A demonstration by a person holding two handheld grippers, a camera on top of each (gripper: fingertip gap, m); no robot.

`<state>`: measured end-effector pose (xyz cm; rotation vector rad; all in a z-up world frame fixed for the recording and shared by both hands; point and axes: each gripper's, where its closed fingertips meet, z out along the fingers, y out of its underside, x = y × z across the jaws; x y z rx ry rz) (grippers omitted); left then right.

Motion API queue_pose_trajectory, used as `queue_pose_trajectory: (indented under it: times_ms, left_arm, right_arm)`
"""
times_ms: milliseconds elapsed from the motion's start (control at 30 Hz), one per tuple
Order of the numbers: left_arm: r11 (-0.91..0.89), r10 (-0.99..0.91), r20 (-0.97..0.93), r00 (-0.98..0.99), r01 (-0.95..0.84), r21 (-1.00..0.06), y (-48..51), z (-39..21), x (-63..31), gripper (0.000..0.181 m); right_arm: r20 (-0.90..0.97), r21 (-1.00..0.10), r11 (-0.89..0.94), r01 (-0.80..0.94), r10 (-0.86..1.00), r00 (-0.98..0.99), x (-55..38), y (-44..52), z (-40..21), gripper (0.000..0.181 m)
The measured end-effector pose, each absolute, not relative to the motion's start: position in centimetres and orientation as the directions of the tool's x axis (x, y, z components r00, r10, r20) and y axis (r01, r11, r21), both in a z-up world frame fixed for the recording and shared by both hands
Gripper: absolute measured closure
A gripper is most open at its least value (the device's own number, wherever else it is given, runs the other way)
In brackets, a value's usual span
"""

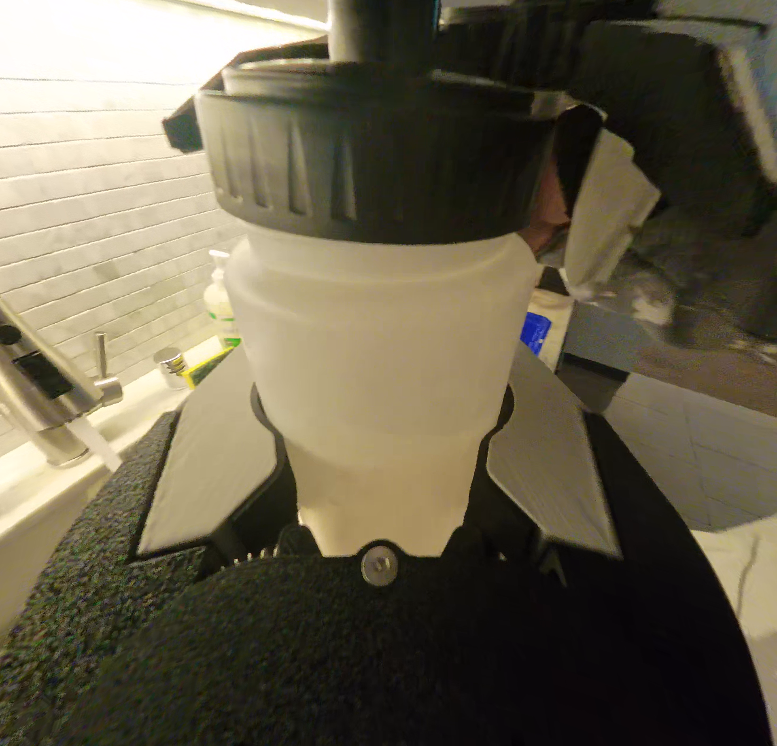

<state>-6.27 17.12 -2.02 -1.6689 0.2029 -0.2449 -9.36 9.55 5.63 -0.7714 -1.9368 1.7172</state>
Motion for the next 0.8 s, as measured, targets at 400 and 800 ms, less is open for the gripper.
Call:
queue_pose_trajectory:
  times_ms: [400, 800]
  left_arm:
    - [-0.119, -0.099, 0.031, 0.995, 0.019, -0.993, 16.5, -3.5, -8.2, 0.078]
    - [-0.124, -0.375, 0.035, 0.926, -0.013, -0.992, 13.7, -2.3, -5.3, 0.078]
  right_arm:
    - [-0.030, -0.998, -0.026, 0.049, 0.996, -0.081, -10.7, 11.0, 3.6, 0.111]
    - [0.031, -0.972, 0.198, 0.126, 0.640, -0.767, -10.3, 5.9, 3.9, 0.100]
